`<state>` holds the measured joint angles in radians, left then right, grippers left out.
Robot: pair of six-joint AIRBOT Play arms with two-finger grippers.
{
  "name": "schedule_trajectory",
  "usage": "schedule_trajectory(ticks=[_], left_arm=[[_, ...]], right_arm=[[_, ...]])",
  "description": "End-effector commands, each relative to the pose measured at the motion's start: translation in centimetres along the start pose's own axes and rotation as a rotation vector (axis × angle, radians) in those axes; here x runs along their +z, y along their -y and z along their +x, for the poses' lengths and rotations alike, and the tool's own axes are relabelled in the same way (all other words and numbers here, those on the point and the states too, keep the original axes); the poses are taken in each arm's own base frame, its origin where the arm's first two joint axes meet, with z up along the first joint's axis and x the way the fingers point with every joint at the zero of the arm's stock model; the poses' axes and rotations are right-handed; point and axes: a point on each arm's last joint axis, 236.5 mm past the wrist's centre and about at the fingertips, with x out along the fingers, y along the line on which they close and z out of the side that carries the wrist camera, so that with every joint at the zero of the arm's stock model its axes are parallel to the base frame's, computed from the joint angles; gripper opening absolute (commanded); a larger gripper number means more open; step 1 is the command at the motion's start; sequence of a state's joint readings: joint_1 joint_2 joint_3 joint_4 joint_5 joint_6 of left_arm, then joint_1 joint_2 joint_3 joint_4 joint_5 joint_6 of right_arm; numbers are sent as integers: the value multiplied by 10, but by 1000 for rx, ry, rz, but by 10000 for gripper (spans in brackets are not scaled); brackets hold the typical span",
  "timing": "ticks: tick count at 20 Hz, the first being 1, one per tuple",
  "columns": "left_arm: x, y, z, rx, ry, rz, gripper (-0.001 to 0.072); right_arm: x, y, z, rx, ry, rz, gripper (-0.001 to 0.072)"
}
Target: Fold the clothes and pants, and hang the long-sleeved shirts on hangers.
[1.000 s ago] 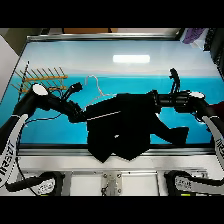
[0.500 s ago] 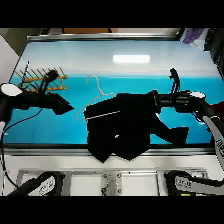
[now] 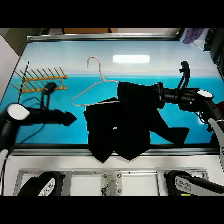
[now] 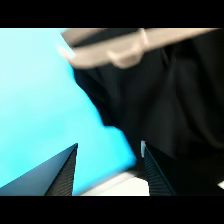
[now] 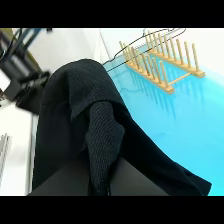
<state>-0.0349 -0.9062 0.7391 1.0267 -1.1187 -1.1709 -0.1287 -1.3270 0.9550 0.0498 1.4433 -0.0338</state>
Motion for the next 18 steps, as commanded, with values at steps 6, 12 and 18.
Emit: schedule_trajectory(ticks=[6,12,18], left_arm=[[-91,60,80,-32,-76,-194,413],[-113,59,109,3,-210,-209,411],[-85,34,105,46,-223,-269,23]], right_arm=[[4,5,0,-31,8,22,17],[9,0,0,-29,11,8,17],[25,-17,-2,-25,19,-25,17]])
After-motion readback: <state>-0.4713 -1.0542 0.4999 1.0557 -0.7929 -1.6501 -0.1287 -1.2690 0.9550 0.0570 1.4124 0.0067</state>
